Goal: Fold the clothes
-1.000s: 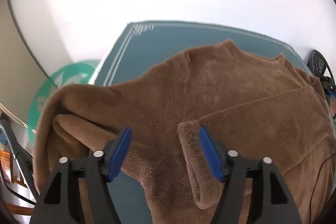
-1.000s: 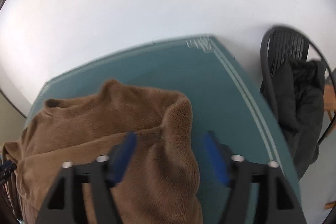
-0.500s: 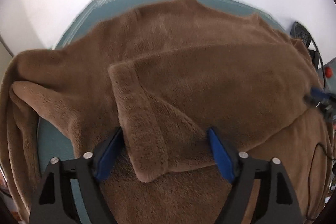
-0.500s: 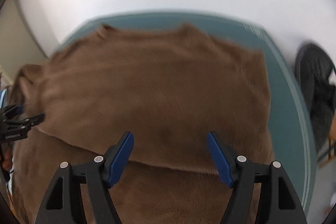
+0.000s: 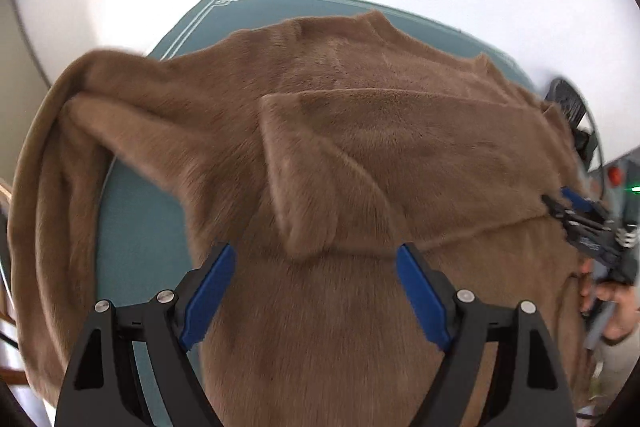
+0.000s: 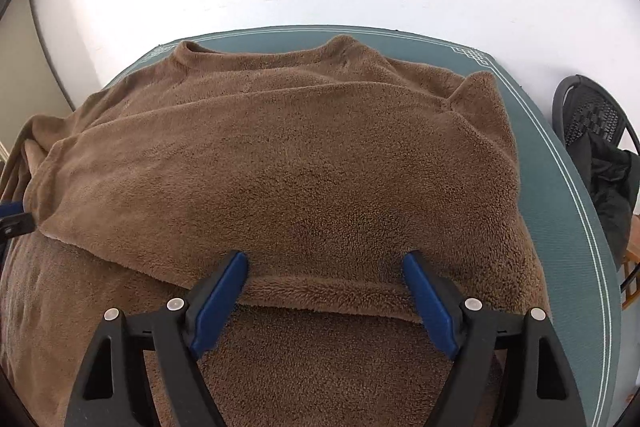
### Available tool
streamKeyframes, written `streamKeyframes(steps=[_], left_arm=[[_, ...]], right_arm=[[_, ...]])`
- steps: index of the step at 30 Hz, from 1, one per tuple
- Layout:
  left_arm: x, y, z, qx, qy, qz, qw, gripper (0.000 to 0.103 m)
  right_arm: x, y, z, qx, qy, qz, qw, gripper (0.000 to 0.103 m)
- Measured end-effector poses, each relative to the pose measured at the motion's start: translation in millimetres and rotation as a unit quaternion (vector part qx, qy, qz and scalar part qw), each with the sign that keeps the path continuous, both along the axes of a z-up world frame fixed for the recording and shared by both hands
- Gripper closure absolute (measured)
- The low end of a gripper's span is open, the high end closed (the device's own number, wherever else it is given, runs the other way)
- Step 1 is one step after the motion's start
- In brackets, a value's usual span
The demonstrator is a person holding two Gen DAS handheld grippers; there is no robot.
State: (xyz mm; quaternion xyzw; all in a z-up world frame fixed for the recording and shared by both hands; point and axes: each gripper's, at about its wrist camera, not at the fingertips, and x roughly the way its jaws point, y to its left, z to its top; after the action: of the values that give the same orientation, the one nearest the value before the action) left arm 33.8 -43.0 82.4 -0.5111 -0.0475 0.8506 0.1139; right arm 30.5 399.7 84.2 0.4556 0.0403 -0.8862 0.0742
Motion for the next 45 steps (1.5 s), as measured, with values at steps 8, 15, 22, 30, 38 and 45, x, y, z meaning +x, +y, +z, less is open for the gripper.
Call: streamKeyframes(steps=[8, 15, 22, 30, 38, 45], left_arm=[[64.7, -72.7, 6.1, 0.082, -0.016, 0.068, 0.9942, 0.018], [106.2, -150.6, -5.4, 0.170, -0.026, 0.157, 0.9725, 0.018], [134.1, -207.2, -2.7, 0.216, 0.002, 0.220, 0.9511, 0.018], [134.6, -248.4, -11.9, 0.215, 0.018, 0.279, 0.9358, 0.018], [114.3, -251.4, -23.7, 0.188, 0.022, 0.272, 0.9433, 0.018], [108.7, -231.1, -23.6, 0.099, 0.035, 0.264, 0.9588, 0.050]], right_arm=[[22.7, -17.4, 30.2, -0.063, 0.003, -0.007, 0.998, 0.020], [83.9, -99.2, 72.6, -0.087, 0.046, 0.143, 0.985, 0.020], [116.5, -153.9, 63.5, -0.081, 0.035, 0.199, 0.976, 0.020], [109.5, -155.6, 23.8, -0.096, -0.024, 0.160, 0.982, 0.020], [115.0, -153.4, 9.7, -0.092, -0.031, 0.150, 0.984, 0.020], [114.7, -150.4, 3.9, -0.101, -0.036, 0.144, 0.984, 0.020]])
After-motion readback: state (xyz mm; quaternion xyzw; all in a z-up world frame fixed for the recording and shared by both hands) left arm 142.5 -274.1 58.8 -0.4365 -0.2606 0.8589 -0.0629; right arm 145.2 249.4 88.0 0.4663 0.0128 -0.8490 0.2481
